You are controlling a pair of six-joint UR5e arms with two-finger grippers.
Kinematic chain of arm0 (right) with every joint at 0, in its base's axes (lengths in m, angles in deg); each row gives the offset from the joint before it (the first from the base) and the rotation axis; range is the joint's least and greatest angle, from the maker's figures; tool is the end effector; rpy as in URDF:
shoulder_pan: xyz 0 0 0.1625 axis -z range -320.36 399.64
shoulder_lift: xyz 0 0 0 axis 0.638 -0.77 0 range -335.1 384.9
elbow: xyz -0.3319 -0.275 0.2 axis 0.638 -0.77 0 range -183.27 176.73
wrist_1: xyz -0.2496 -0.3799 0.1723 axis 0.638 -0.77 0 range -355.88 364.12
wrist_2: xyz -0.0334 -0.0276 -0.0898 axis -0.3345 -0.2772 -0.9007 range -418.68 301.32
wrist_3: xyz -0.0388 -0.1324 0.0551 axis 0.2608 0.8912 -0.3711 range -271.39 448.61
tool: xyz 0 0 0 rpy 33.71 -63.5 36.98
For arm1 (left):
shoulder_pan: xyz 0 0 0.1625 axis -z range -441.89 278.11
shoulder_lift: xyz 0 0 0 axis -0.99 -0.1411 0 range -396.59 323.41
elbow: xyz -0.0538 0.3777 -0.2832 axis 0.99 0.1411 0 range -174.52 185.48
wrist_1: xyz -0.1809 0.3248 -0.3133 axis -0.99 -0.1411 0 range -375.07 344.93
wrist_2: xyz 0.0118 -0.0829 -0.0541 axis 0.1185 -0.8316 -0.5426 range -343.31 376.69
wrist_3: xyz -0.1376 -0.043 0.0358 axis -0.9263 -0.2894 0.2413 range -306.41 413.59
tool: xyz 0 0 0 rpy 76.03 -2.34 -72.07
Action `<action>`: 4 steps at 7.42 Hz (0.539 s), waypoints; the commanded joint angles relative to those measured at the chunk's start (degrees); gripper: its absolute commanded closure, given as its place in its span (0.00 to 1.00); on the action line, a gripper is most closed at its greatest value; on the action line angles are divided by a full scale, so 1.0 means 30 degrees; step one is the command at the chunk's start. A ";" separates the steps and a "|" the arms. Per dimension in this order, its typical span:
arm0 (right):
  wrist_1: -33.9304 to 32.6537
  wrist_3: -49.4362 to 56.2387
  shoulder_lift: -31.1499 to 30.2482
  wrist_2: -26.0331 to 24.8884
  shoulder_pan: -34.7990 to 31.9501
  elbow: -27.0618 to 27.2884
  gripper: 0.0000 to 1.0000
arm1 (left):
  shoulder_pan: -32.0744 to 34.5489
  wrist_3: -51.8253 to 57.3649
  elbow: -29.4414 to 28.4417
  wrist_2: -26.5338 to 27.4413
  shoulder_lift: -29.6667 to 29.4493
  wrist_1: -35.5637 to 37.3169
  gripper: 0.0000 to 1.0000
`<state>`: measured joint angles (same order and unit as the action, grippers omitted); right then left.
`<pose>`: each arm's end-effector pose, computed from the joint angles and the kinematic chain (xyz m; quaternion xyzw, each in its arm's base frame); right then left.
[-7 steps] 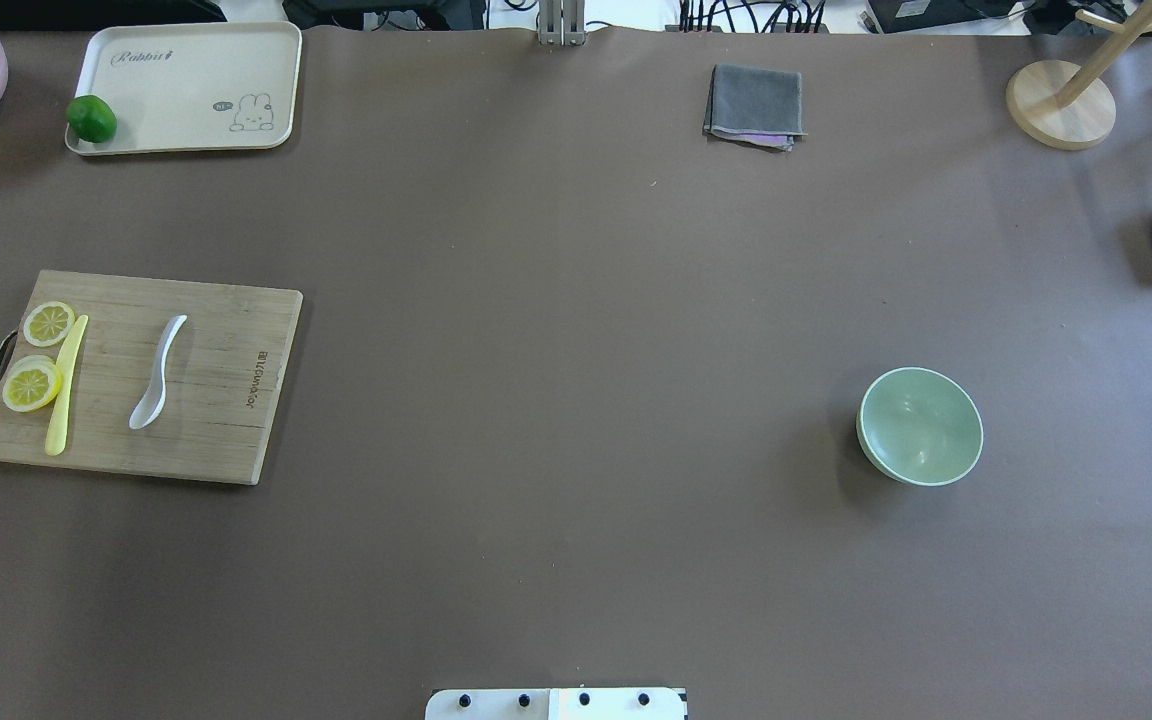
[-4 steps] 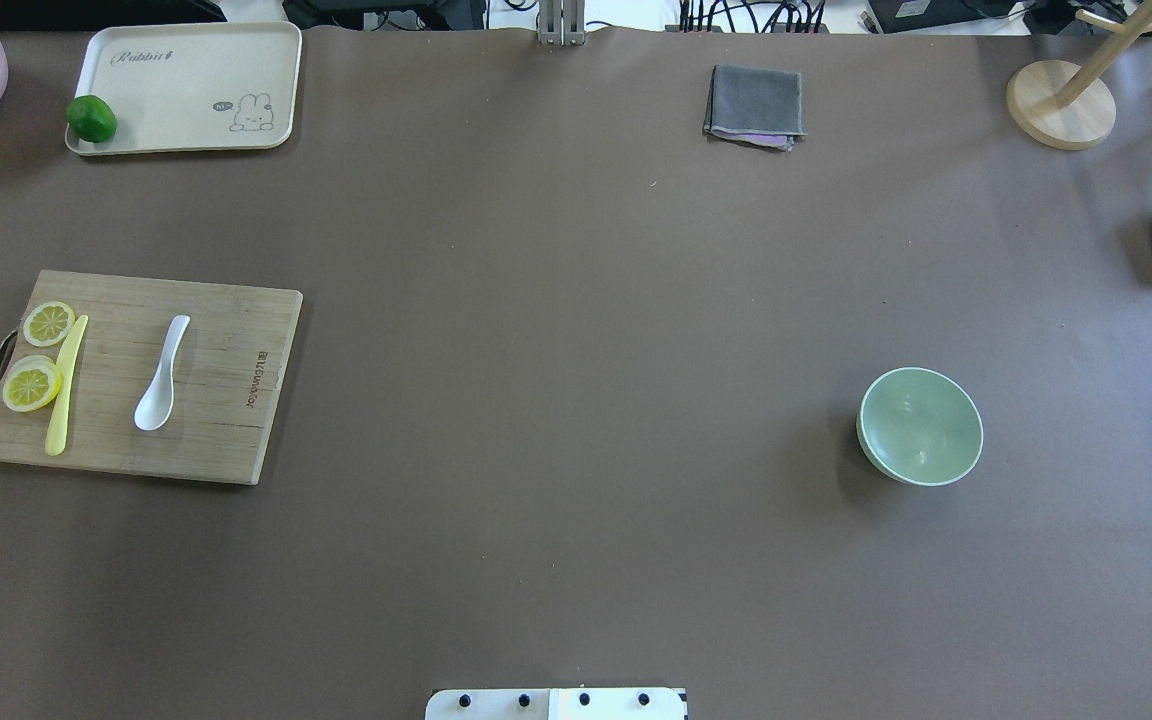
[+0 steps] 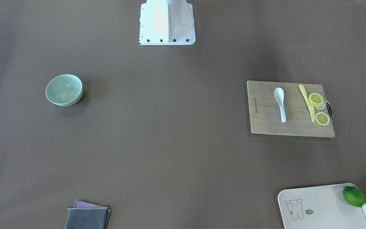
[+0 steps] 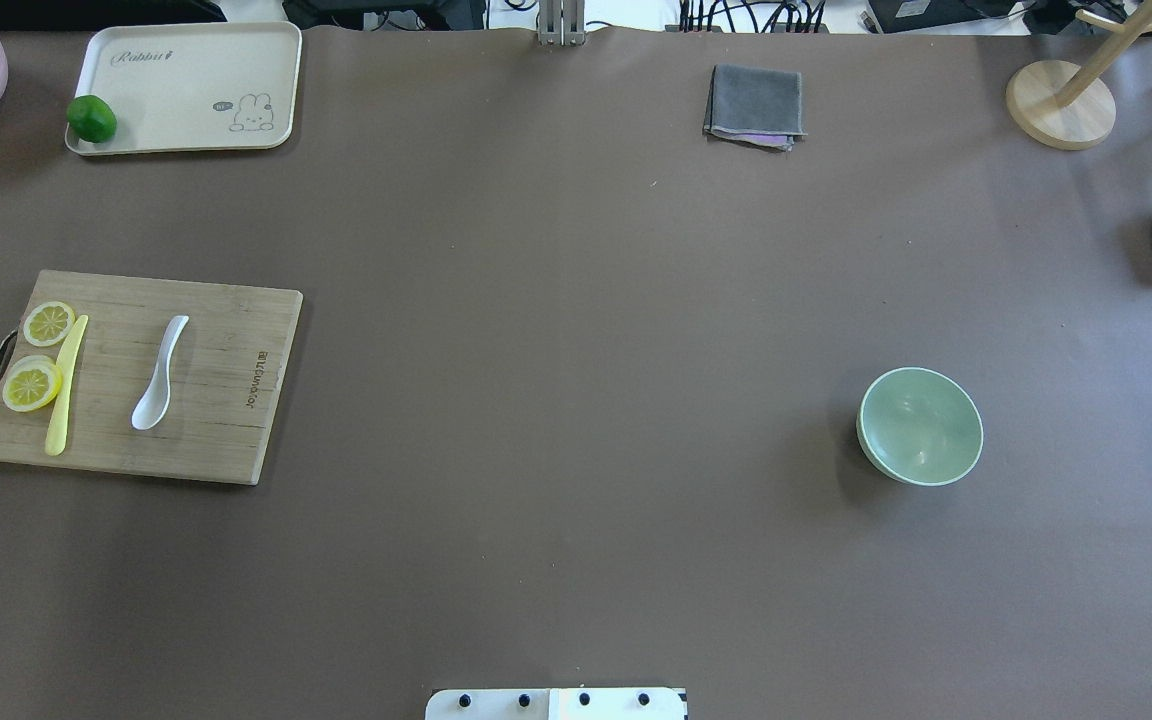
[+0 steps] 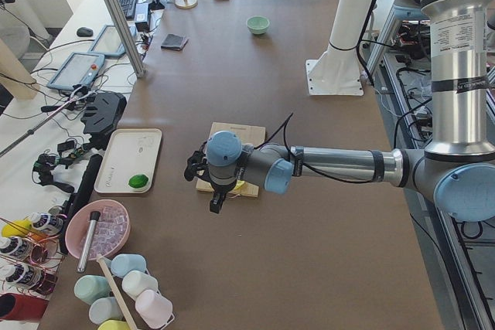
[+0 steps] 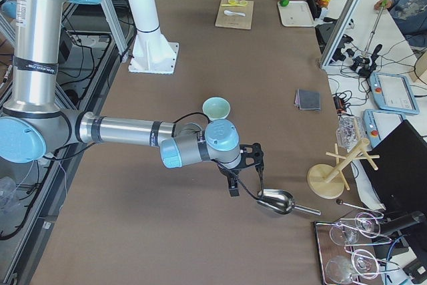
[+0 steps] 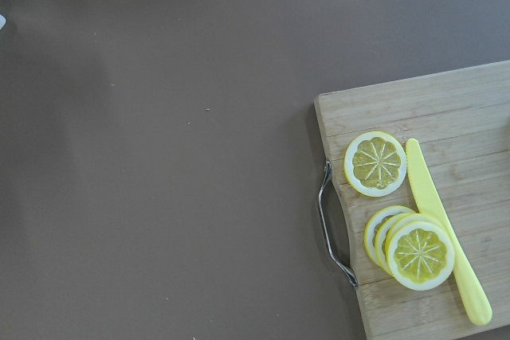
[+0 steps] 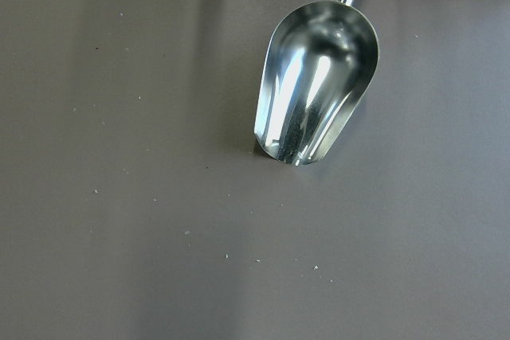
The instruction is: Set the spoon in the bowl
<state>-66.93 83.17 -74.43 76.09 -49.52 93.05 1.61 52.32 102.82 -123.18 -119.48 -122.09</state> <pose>0.0211 -0.5151 0.7299 0.1074 -0.3836 -0.0160 0.9171 0.0407 -0.5312 0.6940 0.1074 0.4251 0.1040 0.8927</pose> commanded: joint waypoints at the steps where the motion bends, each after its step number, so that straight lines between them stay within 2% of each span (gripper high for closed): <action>1: 0.0012 0.0025 -0.0026 -0.0098 0.0190 -0.0025 0.00 | 0.0000 0.0013 0.0015 -0.0016 0.0033 -0.0038 0.02; 4: 0.0100 0.0025 -0.0318 0.0019 0.0248 0.0033 0.00 | 0.0000 -0.0044 -0.0073 0.0043 -0.0170 0.0136 0.02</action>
<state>-66.78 83.27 -74.93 75.94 -48.84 93.05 1.61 52.47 102.76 -123.19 -119.60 -122.04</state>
